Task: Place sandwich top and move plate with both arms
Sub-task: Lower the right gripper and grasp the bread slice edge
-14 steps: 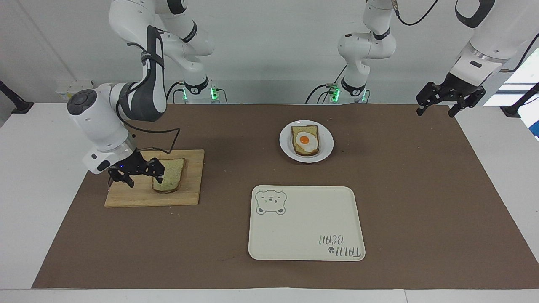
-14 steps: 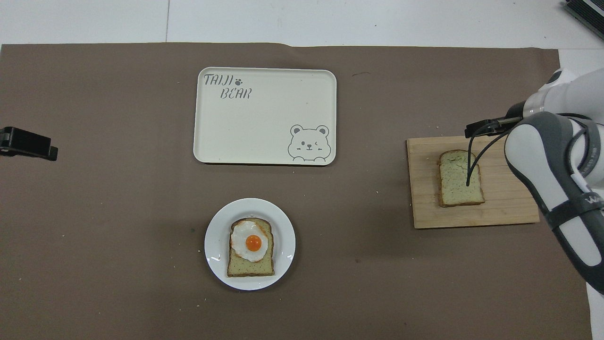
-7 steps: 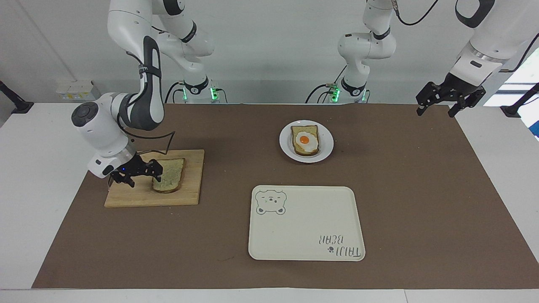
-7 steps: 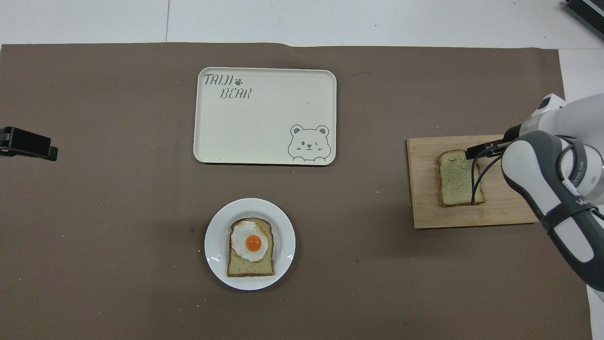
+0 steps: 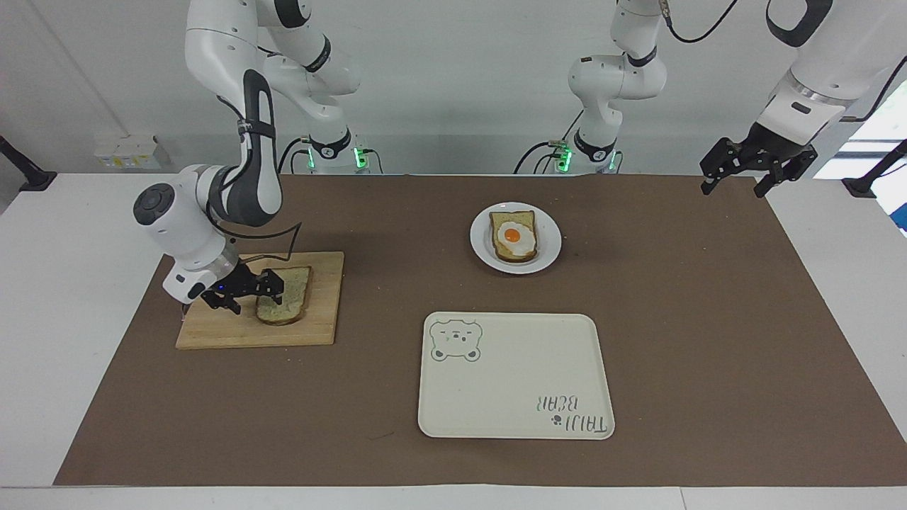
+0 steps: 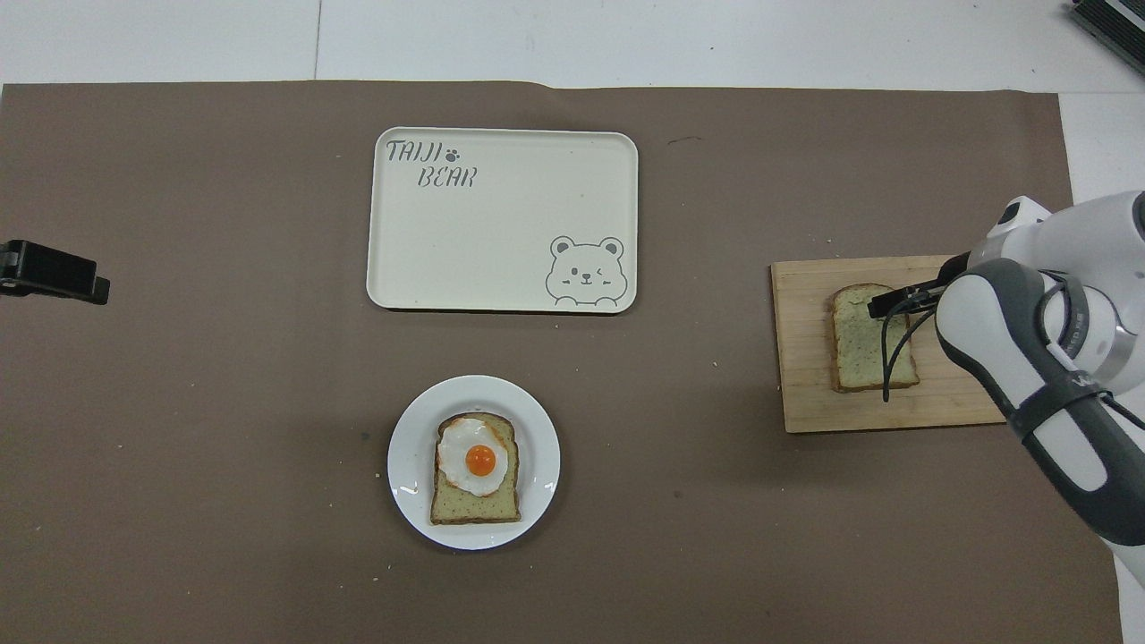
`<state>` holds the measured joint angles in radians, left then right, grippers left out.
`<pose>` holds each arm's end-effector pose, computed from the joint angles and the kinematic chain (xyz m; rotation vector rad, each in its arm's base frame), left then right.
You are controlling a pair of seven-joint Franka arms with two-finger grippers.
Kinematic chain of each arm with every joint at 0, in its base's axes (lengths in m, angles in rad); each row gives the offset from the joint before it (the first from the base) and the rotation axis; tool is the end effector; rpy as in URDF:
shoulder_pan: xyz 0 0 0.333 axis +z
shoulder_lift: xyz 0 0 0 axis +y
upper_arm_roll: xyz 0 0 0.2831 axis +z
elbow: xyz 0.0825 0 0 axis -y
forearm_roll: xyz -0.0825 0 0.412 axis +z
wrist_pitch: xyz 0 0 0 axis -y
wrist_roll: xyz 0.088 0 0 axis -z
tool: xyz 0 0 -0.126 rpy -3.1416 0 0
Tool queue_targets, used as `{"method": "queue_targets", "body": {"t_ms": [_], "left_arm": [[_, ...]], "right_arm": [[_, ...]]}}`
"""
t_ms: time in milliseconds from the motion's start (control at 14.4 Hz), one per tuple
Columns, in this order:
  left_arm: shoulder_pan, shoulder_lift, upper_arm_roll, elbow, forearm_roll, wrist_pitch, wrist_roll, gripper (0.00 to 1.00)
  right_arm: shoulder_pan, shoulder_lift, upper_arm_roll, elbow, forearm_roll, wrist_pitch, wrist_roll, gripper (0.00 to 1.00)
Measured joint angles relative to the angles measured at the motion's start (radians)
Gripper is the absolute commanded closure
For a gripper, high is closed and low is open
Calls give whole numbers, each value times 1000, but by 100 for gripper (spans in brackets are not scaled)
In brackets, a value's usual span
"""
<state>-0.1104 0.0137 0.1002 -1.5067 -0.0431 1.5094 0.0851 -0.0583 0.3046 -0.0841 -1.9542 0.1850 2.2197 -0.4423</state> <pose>0.5802 -0.0119 0.5913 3.0958 -0.1514 -0.0145 0.6129 -0.0787 0.2521 -3.0028 -0.2840 0.0009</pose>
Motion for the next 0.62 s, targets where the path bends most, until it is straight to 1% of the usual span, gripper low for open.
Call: {"method": "queue_targets", "body": {"t_ms": [69, 139, 624], "left_arm": [[0, 0, 0, 0, 0, 0, 0, 0], [0, 0, 0, 0, 0, 0, 0, 0], [0, 0, 0, 0, 0, 0, 0, 0]], "right_arm": [[0, 1, 0, 0, 0, 0, 0, 77], [0, 1, 1, -1, 0, 0, -1, 100], [0, 1, -3, 1, 3, 3, 16, 100]]}}
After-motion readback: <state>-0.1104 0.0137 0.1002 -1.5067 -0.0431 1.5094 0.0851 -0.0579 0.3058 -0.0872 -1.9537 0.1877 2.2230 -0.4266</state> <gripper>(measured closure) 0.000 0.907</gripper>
